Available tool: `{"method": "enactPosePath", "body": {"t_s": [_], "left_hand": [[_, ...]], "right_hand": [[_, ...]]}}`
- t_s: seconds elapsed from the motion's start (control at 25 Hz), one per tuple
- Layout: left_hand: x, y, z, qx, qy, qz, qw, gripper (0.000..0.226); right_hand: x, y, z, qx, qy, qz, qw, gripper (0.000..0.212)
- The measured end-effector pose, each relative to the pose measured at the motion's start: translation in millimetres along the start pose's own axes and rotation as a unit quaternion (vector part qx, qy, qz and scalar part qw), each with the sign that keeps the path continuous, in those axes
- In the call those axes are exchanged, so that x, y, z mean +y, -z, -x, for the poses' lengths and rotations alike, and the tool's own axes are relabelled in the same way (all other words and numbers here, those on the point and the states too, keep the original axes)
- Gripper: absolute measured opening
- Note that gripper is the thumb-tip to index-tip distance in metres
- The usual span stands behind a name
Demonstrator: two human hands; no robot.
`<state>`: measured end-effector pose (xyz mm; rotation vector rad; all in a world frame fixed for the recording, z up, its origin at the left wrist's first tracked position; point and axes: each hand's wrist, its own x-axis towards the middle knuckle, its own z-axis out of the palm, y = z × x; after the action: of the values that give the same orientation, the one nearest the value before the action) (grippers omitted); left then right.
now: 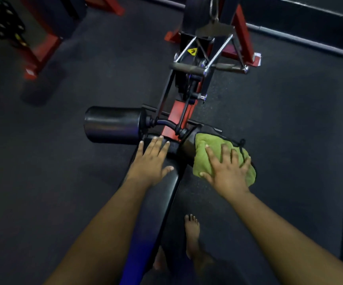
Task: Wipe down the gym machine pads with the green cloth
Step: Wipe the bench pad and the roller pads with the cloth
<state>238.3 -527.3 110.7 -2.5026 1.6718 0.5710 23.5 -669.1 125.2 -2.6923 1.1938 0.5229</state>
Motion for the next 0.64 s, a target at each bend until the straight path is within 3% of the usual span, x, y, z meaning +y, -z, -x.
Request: {"method": "enactPosePath", "body": {"t_s": [0.24, 0.4, 0.52, 0.64], "left_hand": [[4.9, -44.9, -69.4, 0.079, -0.130, -0.041, 0.988, 0.112], [6.2, -63.5, -84.5, 0.109, -0.136, -0.022, 0.984, 0.122], [5.6, -57.3, -92.6, 0.109, -0.155, -0.043, 0.981, 0.121], [6.7, -46.2, -100.2, 0.086, -0.163, -0.036, 0.982, 0.120]], "right_hand": [[2.1, -11.3, -60.4, 0.030, -0.054, -0.069, 0.996, 0.094], [-5.7, -1.2, -86.6, 0.029, -0.029, -0.118, 0.992, 0.089], [22.4, -21.9, -38.8, 0.066, -0.018, -0.099, 0.993, 0.084], [42.3, -48.8, 28.7, 0.068, -0.091, -0.156, 0.981, 0.082]]}}
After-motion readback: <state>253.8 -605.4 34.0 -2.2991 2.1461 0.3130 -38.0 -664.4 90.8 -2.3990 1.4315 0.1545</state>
